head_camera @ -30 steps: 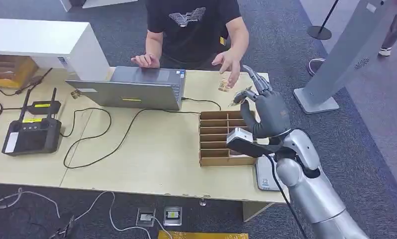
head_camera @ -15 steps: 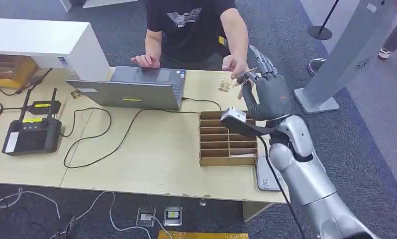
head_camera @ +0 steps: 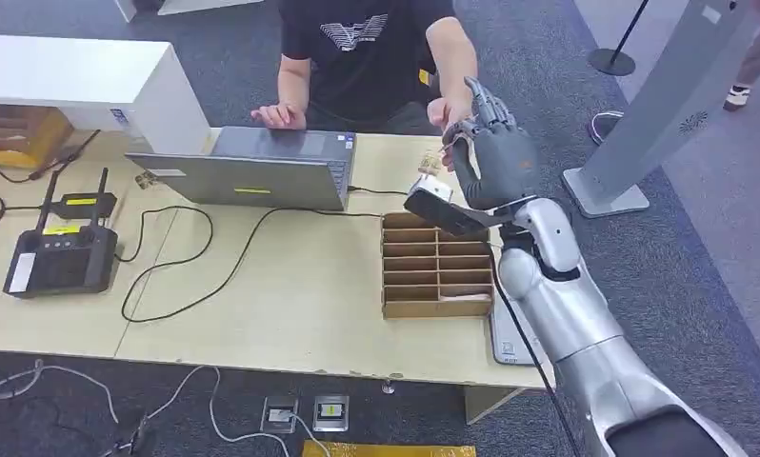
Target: Pass the card to the sensor for recognition and then transmit it.
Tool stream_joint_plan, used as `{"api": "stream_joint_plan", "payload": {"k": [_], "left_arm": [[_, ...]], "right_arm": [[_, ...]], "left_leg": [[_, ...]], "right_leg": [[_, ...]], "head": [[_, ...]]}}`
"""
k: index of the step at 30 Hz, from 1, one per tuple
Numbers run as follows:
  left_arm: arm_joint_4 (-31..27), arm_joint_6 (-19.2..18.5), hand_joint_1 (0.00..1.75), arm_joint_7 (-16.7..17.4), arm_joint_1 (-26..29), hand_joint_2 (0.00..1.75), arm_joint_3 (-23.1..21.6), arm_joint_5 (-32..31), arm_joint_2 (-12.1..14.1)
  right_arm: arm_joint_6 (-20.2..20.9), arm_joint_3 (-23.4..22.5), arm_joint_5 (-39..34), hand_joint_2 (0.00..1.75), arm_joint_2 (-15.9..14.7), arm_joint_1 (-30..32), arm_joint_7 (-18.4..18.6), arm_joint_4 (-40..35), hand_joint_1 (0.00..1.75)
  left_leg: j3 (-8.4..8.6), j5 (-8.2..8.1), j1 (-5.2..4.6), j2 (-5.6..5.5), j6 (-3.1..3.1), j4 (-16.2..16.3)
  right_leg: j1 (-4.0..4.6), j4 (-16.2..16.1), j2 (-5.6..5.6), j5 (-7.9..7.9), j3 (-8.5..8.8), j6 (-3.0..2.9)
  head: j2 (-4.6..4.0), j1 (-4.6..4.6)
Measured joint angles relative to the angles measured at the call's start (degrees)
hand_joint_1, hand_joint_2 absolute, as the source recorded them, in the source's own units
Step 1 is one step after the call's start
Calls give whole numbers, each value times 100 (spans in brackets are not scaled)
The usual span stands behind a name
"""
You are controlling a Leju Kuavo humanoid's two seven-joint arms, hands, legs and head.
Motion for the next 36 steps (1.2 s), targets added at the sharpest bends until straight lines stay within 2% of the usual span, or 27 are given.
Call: {"api": "stream_joint_plan", "payload": {"k": [6,7,8,9,18,19,28,36], "left_arm": [[0,7,0,15,-3,0,0,0,-26],[0,7,0,15,-3,0,0,2,-26],[0,9,0,15,-3,0,0,4,-28],[0,11,0,15,-3,0,0,7,-28],[0,50,0,39,-8,0,2,70,-28],[0,50,0,42,-9,0,2,70,-28],[0,57,0,66,-13,0,0,66,-26],[0,24,0,87,-62,0,0,46,-26]], "right_arm": [[-11,0,0,175,4,-2,7,214,175],[-9,0,0,175,4,-2,7,245,157],[-9,0,0,175,7,-3,11,277,54],[-9,0,11,175,9,-4,24,303,3],[-26,35,136,175,70,-8,135,507,0],[-28,39,144,0,83,-8,138,524,0],[-39,66,199,0,101,-24,170,706,0],[-164,61,192,0,74,-86,59,826,0]], "left_leg": [[-1,0,0,0,0,0],[-1,0,0,0,0,0],[-1,0,0,0,0,0],[-1,0,0,0,0,0],[-1,0,0,0,0,0],[-1,0,0,1,0,0],[-1,0,0,0,0,1],[-1,0,0,2,0,1]], "right_leg": [[-1,0,2,0,0,0],[-1,0,2,0,0,0],[-1,0,1,0,0,0],[0,0,1,0,0,0],[0,0,3,0,-2,0],[0,0,3,0,-2,0],[0,0,3,0,-2,0],[0,-1,6,0,-4,0]], "head": [[0,2],[0,2],[0,-2],[0,2],[0,0],[0,0],[0,0],[0,0]]}}
